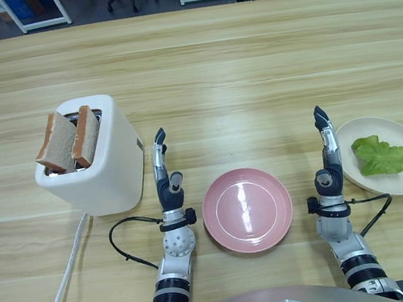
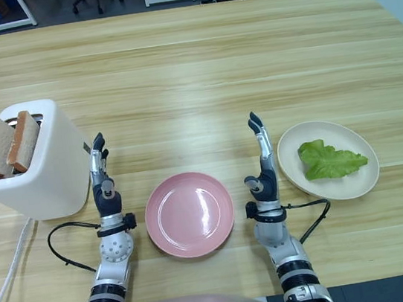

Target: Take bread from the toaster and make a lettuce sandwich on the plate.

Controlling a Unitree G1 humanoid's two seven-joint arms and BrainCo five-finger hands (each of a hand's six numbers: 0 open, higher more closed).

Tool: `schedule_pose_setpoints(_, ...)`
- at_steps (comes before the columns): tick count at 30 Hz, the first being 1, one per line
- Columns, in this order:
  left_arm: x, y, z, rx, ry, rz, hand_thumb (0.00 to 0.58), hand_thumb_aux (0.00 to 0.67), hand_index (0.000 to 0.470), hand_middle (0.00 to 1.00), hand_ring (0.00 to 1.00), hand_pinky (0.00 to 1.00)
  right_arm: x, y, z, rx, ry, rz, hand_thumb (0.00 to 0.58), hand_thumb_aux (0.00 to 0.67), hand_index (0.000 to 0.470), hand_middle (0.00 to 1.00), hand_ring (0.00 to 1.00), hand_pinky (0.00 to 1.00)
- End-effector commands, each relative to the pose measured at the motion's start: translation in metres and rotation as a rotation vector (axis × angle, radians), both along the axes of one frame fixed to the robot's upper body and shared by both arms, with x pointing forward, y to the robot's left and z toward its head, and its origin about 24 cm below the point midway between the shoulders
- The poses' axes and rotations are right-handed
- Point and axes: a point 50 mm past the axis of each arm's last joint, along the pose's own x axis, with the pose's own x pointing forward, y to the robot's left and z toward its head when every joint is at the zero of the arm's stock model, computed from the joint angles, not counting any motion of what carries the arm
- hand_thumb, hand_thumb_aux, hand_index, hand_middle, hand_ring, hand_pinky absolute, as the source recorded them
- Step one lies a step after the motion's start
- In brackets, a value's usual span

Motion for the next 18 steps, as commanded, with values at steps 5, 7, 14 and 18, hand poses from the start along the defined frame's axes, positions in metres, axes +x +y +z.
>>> schedule_pose_setpoints(5, -0.025, 0.117, 0.083, 0.437, -0.213, 0.552, 0.0, 0.0, 0.0, 0.0, 0.0, 0.0, -0.005, -0.001, -0.018, -0.015, 0.089, -0.012, 0.0, 0.0, 0.0, 0.0, 0.0, 0.0)
schedule_pose_setpoints(7, -0.031, 0.142, 0.092, 0.562, -0.163, 0.655, 0.0, 0.0, 0.0, 0.0, 0.0, 0.0, -0.004, 0.0, -0.018, -0.017, 0.091, -0.01, 0.0, 0.0, 0.0, 0.0, 0.0, 0.0)
schedule_pose_setpoints(14, -0.034, 0.221, 0.093, 0.83, 0.111, 0.923, 0.0, 0.0, 0.0, 0.0, 0.0, 0.0, 0.0, 0.003, -0.021, -0.024, 0.105, 0.0, 0.0, 0.0, 0.0, 0.0, 0.0, 0.0)
schedule_pose_setpoints(18, -0.011, 0.227, 0.091, 0.867, 0.224, 0.819, 0.0, 0.0, 0.0, 0.0, 0.0, 0.0, 0.003, 0.006, -0.021, -0.024, 0.109, -0.002, 0.0, 0.0, 0.0, 0.0, 0.0, 0.0)
